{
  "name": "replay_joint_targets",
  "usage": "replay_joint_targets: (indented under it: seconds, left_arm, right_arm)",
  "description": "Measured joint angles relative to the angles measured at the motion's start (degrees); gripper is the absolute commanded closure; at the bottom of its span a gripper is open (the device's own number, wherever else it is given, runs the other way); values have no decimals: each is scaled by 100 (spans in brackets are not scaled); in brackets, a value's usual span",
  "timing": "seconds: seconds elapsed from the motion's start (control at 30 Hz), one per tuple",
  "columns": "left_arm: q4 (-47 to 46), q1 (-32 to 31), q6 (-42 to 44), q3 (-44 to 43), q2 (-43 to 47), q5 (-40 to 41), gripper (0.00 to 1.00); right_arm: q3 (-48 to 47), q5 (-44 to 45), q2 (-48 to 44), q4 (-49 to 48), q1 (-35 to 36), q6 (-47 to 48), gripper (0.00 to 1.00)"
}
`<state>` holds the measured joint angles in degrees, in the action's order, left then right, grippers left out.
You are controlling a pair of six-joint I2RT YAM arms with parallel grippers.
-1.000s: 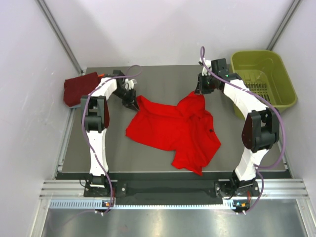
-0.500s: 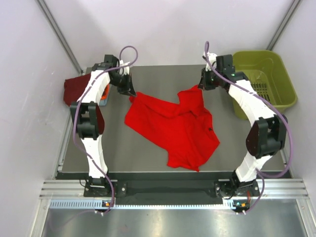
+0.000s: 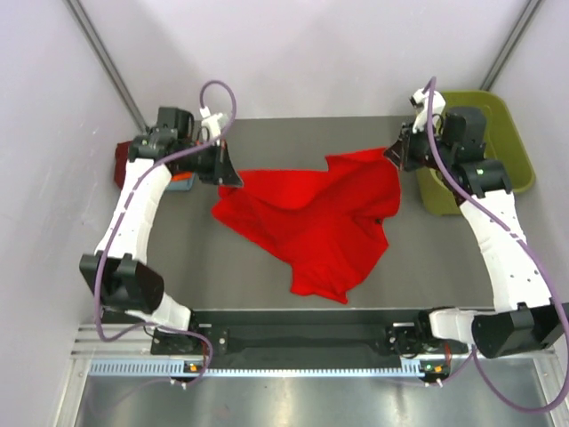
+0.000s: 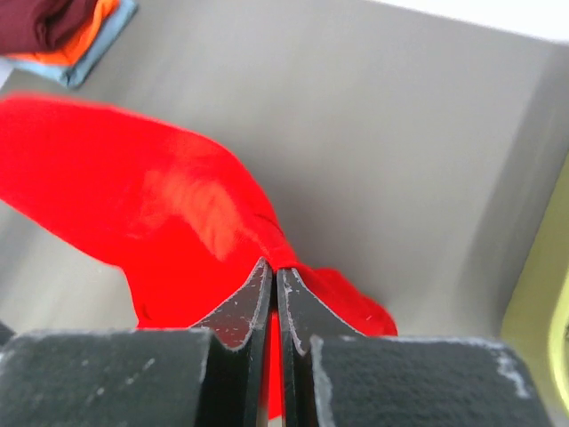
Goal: Fold and stack the t-shirts
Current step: Flatten the tshirt out
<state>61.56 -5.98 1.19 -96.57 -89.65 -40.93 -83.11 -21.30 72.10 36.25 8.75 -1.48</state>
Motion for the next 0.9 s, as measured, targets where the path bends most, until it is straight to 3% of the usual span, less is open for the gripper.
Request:
replay_joint_targets:
  seconds: [0.13, 0.2, 0.5, 0.6, 0.7, 0.9]
  left_arm:
    - [-404, -437, -85, 719, 474, 372, 100]
    - [-439, -601, -168, 557, 166, 645, 94]
    - [-815, -588, -354, -1895, -3595, 1738, 55]
    - [-911, -651, -293, -2514, -4374, 2288, 49]
    - [-890, -778, -284, -2293, -4280, 2605, 48]
    - [-673, -874, -354, -374, -2378, 2793, 48]
  right_arm:
    - [195, -79, 96, -13, -111, -15, 100]
    - [205, -109, 391, -114, -245, -59, 100]
    - [-181, -33, 2430, -426, -595, -168, 100]
    - [-483, -15, 2804, -411, -590, -170, 100]
    - [-592, 11, 2848, -428, -586, -168, 100]
    - [-380, 33, 2605, -542, -575, -164, 100]
